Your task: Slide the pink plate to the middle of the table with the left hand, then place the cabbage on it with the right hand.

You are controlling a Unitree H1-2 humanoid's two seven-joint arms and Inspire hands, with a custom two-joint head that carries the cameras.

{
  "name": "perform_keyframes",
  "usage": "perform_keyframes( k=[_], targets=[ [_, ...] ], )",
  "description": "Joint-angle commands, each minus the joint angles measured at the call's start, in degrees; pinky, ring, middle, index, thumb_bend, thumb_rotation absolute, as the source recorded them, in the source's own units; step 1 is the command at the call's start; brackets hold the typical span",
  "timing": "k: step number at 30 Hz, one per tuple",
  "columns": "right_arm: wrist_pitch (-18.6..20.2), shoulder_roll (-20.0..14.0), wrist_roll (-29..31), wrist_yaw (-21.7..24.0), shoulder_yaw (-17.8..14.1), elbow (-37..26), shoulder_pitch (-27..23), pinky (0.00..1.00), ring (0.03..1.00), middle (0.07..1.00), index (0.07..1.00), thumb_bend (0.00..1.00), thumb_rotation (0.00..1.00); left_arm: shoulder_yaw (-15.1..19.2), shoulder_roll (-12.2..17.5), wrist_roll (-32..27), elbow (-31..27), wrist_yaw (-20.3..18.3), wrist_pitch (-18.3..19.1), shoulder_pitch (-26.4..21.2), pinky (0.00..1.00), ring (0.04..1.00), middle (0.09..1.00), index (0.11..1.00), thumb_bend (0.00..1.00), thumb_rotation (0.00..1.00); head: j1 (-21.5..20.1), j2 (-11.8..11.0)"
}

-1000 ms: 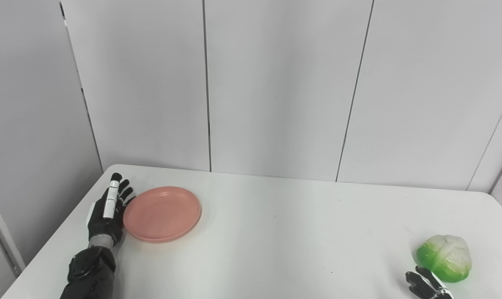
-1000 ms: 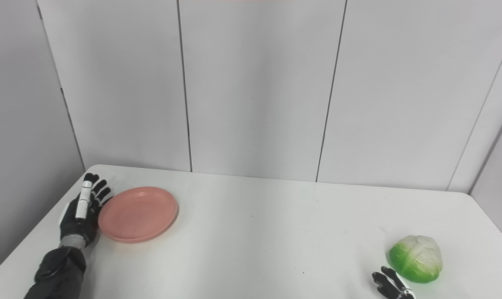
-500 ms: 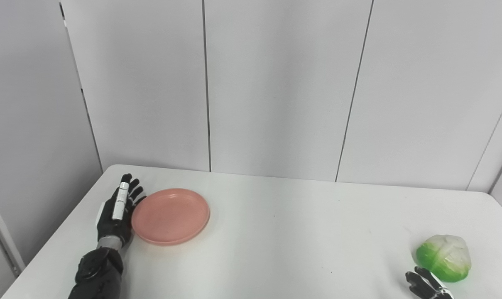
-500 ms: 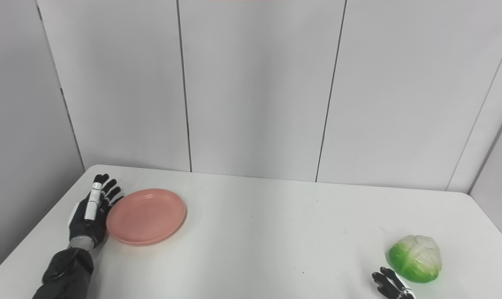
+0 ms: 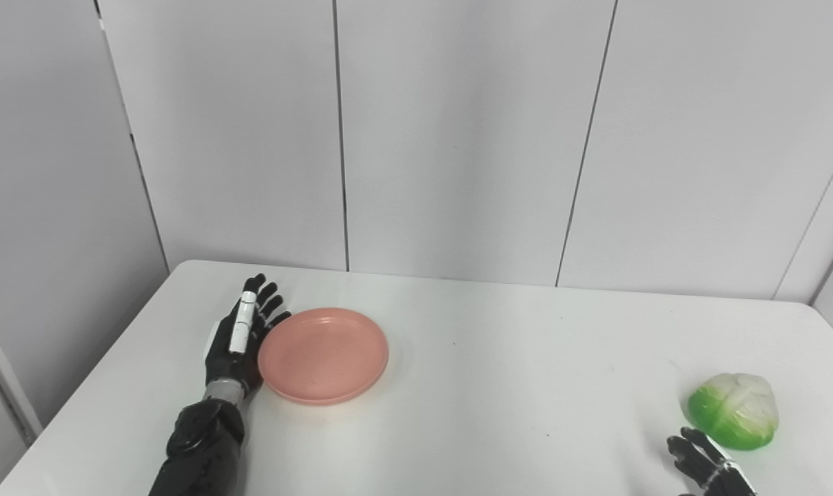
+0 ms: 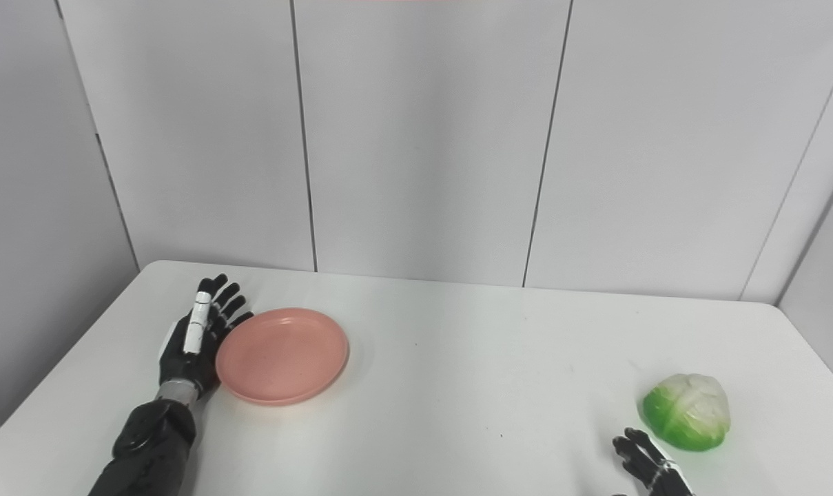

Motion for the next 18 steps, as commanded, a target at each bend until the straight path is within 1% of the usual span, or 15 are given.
perform_keyframes(
  k=[1, 7, 14, 16, 18],
  targets=[
    [3.71, 2.14, -1.06, 0.13, 2.03, 1.71, -0.26, 0.82, 0.797, 0.768, 0.783, 0.71, 0.71, -0.65, -0.31, 0.30, -2.59, -0.73, 1.11, -0.40, 0.81, 0.928, 0.936, 0.928, 0.91, 0.81, -0.41, 0.26],
    [5.71, 3.19, -1.95, -0.59, 2.99, -0.71, 0.02, 0.81, 0.792, 0.772, 0.790, 0.69, 0.70, -1.41, -2.52, 0.39, -7.91, -0.12, 2.82, 1.48, 0.81, 0.941, 0.954, 0.944, 0.91, 0.82, -2.73, 1.70],
    [8.27, 4.10, -3.61, -2.06, 4.29, -3.09, 0.23, 0.81, 0.795, 0.777, 0.802, 0.69, 0.72, -2.95, -5.30, 1.15, -11.76, 1.14, 4.58, 3.74, 0.87, 0.941, 0.947, 0.936, 0.93, 0.81, -4.51, 2.78],
    [9.19, 4.45, -4.02, -2.41, 4.72, -3.90, 0.35, 0.82, 0.802, 0.781, 0.812, 0.69, 0.72, -3.31, -6.28, 1.75, -12.44, 1.79, 4.23, 4.39, 0.87, 0.939, 0.945, 0.928, 0.92, 0.81, -5.31, 3.21],
    [9.93, 4.62, -4.32, -2.85, 5.22, -4.44, 0.37, 0.82, 0.809, 0.785, 0.819, 0.68, 0.72, -3.53, -7.32, 2.79, -13.00, 2.88, 3.00, 5.03, 0.87, 0.939, 0.940, 0.918, 0.93, 0.81, -5.81, 3.24]
  ],
)
